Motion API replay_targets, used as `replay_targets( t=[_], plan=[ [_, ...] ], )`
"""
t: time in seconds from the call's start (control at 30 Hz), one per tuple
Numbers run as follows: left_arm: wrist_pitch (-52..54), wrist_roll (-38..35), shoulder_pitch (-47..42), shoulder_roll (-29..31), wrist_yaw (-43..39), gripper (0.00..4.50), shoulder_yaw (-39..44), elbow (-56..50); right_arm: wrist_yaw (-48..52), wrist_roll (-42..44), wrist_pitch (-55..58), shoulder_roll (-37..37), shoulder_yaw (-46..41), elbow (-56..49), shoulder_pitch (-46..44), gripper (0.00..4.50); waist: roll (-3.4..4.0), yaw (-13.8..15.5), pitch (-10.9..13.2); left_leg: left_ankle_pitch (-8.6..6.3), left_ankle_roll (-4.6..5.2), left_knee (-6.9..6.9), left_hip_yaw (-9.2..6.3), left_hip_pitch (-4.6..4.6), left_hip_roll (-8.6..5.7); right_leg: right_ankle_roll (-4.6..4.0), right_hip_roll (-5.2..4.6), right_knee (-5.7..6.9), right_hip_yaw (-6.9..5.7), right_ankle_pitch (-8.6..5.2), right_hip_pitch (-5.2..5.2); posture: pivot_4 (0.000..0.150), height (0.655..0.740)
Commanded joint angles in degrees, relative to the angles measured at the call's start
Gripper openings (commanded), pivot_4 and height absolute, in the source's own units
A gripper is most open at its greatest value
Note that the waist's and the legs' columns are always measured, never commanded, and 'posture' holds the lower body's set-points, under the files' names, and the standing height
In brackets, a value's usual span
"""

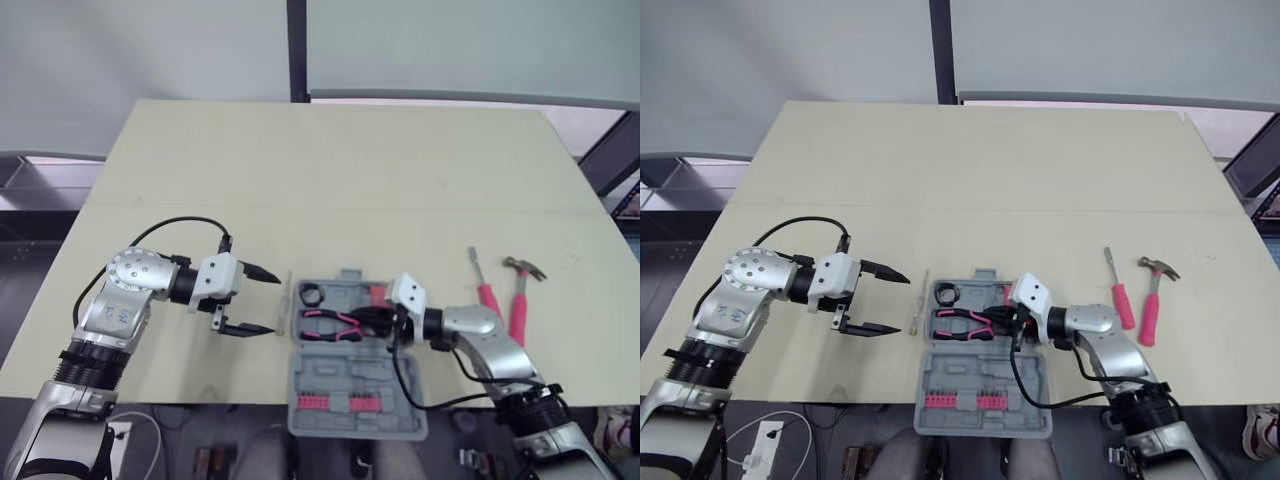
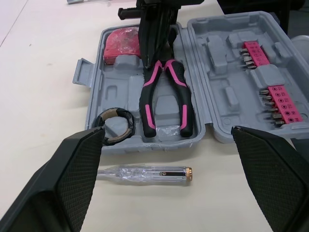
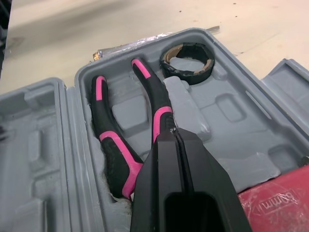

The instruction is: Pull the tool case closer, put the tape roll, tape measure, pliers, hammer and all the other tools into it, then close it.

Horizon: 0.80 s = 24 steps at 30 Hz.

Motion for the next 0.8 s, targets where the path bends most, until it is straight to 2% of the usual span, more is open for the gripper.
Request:
replay_targets(
  t=[0.03,0.23,0.37,0.5,0.6,0.7,0.8],
  plan=[
    [-1.2,0.4,-1.1,0.3,0.1,4.5,0.3,-0.8,-2.8,-6.6,-0.7,-1.7,3.7,6.3,2.5,0.03,-0.06,0.0,-0.1,0.0,0.0,-0.01,-0.04,0.07,0.0,0.0,0.0,-0.02,-0.02,0.0,0.08,0.15,0.74],
    [-2.6,1.0,-2.8,0.2,-0.2,4.5,0.3,2.2,-3.3,-6.5,-0.2,-1.6,5.2,6.7,3.1,0.03,-0.18,0.0,-0.4,-0.02,-0.02,-0.1,-0.08,0.71,0.01,-0.02,-0.03,-0.07,0.01,-0.01,0.73,0.15,0.74],
    [-2.8,1.0,-2.5,-0.5,0.1,4.5,-0.1,2.9,-4.3,-4.2,2.2,-1.3,3.1,4.2,3.0,0.03,-0.16,0.0,-0.5,-0.1,-0.01,-0.13,-0.12,0.82,0.03,-0.04,-0.06,-0.08,0.12,-0.02,0.82,0.15,0.74],
    [-2.7,0.9,-1.0,-0.7,0.5,4.5,0.0,2.2,-4.9,-1.8,3.5,-2.2,-0.2,-1.7,3.0,0.03,-0.16,0.1,-0.5,-0.1,-0.01,-0.12,-0.18,0.78,0.02,-0.05,-0.15,-0.08,0.26,-0.03,0.83,0.15,0.74],
    [-3.3,1.3,1.6,-0.3,2.6,4.5,1.4,2.8,-5.4,6.4,8.9,-2.6,-7.7,-10.9,3.0,0.03,-0.09,0.1,-0.5,-0.13,0.04,-0.12,-0.19,0.71,-0.01,-0.05,-0.22,-0.1,0.26,-0.03,0.81,0.15,0.74],
    [-2.0,0.2,4.8,0.8,5.0,4.5,3.9,2.4,-2.3,9.5,11.8,-9.1,-13.2,-17.5,5.8,0.91,0.03,0.0,-0.4,-0.14,0.09,-0.09,-0.13,0.42,-0.1,-0.05,-0.68,-0.05,0.19,-0.03,0.44,0.15,0.74],
    [2.7,-2.5,10.0,2.7,7.7,4.5,8.6,-0.5,1.4,13.3,14.0,-17.9,-23.6,-20.1,12.1,2.32,0.04,0.1,-0.4,-0.14,0.1,-0.09,-0.17,0.27,-0.09,-0.04,-0.67,-0.05,0.04,-0.03,0.32,0.15,0.74]
  ],
)
